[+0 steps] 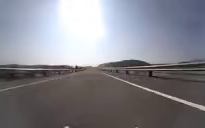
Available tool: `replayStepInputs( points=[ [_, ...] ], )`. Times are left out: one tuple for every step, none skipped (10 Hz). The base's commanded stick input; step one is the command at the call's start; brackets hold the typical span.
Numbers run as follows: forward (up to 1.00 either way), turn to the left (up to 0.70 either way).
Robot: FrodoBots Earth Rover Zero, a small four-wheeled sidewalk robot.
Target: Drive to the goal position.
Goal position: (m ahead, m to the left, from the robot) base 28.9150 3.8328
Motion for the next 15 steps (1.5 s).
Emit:
replayStepInputs(
  points=[
    [1.0, 0.03],
    [1.0, 0.02],
    [1.0, 0.02],
    [1.0, 0.03],
    [1.0, 0.03],
    [1.0, 0.03],
    [1.0, 0.04],
    [1.0, 0.17],
    [1.0, 0.35],
    [1.0, 0.2],
    [1.0, 0.05],
    [1.0, 0.0],
    [1.0, 0.0],
    [1.0, 0.0],
    [1.0, 0.0]
  ],
)
